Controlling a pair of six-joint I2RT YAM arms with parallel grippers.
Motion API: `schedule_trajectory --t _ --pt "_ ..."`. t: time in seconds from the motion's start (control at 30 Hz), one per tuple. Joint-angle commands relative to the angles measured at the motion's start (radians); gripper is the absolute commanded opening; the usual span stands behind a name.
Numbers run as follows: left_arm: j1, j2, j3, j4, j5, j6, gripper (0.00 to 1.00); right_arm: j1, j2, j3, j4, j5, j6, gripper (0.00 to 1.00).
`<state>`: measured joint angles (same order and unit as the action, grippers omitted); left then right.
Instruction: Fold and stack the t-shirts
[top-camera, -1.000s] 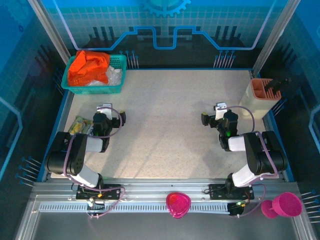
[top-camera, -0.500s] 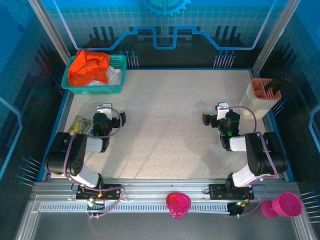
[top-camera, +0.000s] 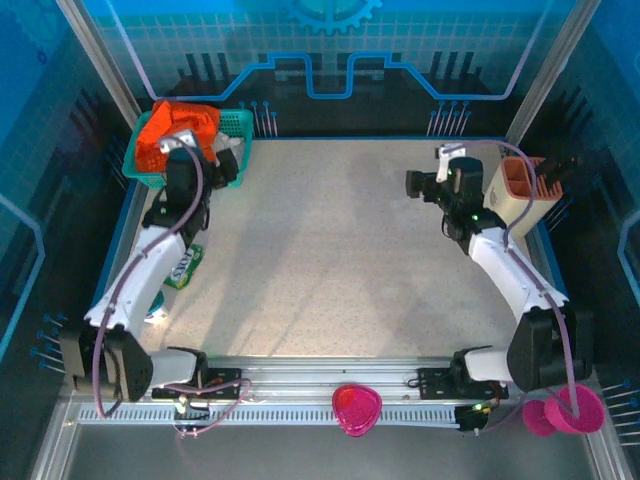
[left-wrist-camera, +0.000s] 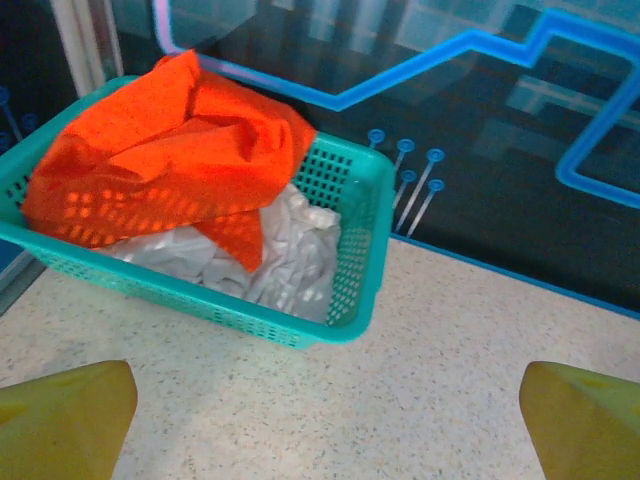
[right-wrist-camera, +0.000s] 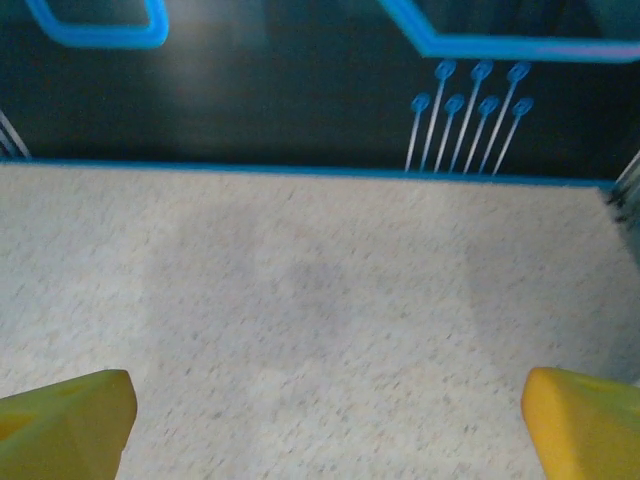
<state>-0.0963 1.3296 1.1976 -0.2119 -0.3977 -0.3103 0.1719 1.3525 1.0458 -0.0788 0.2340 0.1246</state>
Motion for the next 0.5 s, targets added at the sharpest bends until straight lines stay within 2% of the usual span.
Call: schedule_trajectory --t 0.0,0.13,0.23,0.4,0.47 --pt "0.075 0.184 0.165 -0.326 0.005 -0.081 0.99 0.042 0.060 0.065 -0.275 -0.006 0.021 1.00" --pt "0.151 0.408 0.414 -0.393 0.085 -0.070 0.99 0.086 0.076 0.086 -0.305 -0.038 0.014 1.00" --pt "0.189 0.568 0.575 -0.396 0.122 -0.038 0.94 0.112 0.078 0.087 -0.315 -0.060 0.006 1.00" --pt "0.219 0.843 0.887 -0.447 0.125 0.052 0.82 0.130 0.083 0.084 -0.328 -0.096 0.001 0.98" --pt "0.222 0.949 1.008 -0.470 0.102 0.090 0.82 0.136 0.087 0.080 -0.328 -0.109 0.000 0.97"
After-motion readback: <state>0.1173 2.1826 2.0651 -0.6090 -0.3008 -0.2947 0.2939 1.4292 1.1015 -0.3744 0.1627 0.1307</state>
